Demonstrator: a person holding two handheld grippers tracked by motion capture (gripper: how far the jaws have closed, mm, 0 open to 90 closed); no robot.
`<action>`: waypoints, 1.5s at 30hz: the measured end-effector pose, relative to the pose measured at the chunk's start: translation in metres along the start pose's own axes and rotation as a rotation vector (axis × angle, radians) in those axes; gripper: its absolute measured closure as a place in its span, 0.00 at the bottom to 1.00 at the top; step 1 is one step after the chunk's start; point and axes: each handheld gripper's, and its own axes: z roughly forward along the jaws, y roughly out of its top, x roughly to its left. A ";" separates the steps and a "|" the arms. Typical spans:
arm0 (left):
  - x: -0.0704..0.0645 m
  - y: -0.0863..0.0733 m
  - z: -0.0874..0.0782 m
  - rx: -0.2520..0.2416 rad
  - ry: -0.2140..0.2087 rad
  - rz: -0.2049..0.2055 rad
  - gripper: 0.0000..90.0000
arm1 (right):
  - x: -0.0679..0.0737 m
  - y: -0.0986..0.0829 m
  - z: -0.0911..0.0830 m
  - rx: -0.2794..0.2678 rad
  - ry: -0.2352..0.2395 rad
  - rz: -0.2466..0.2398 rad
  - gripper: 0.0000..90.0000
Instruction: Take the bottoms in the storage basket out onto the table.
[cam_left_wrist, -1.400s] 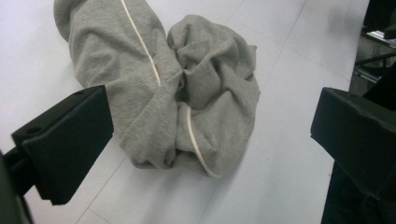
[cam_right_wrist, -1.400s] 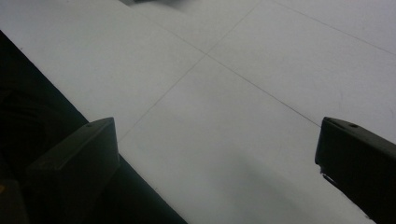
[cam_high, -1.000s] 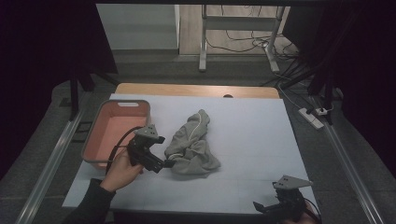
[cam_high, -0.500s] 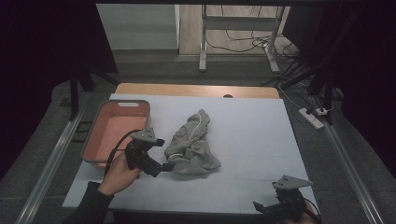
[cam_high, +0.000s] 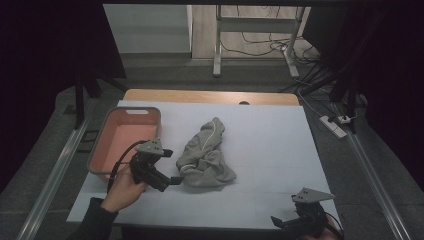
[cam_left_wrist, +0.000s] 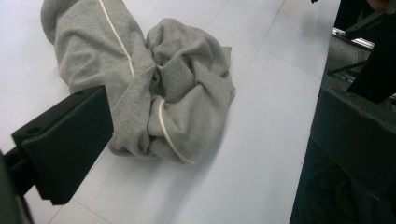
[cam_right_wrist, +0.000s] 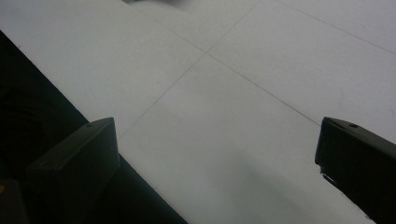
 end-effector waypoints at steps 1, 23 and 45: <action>0.000 -0.001 0.000 0.000 -0.001 0.001 0.00 | 0.000 0.000 0.000 0.000 0.000 0.000 0.00; -0.007 -0.013 -0.017 -0.025 0.033 -0.051 0.00 | 0.001 0.000 -0.001 -0.004 -0.005 0.001 0.00; -0.013 -0.032 -0.031 -0.061 0.061 -0.088 0.00 | 0.000 0.000 0.000 -0.010 -0.004 0.002 0.00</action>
